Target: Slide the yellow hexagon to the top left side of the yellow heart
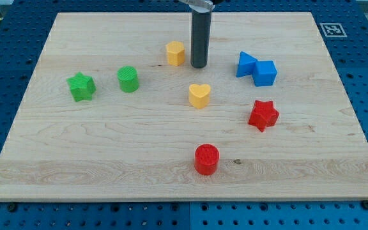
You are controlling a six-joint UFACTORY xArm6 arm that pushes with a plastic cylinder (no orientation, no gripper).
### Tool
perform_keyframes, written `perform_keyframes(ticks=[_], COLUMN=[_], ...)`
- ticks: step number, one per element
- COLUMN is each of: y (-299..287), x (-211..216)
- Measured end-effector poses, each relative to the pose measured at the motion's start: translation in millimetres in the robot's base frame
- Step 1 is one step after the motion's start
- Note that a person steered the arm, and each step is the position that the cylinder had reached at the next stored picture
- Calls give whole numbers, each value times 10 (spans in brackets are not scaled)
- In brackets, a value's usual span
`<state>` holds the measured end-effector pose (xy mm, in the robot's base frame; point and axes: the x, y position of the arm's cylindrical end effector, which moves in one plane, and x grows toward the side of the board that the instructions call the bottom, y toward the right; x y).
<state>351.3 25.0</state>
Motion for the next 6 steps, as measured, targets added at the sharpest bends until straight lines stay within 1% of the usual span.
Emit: perform_keyframes(ticks=[2, 3, 4, 6], y=[5, -224, -413, -526], x=[-697, -912, -941, -776])
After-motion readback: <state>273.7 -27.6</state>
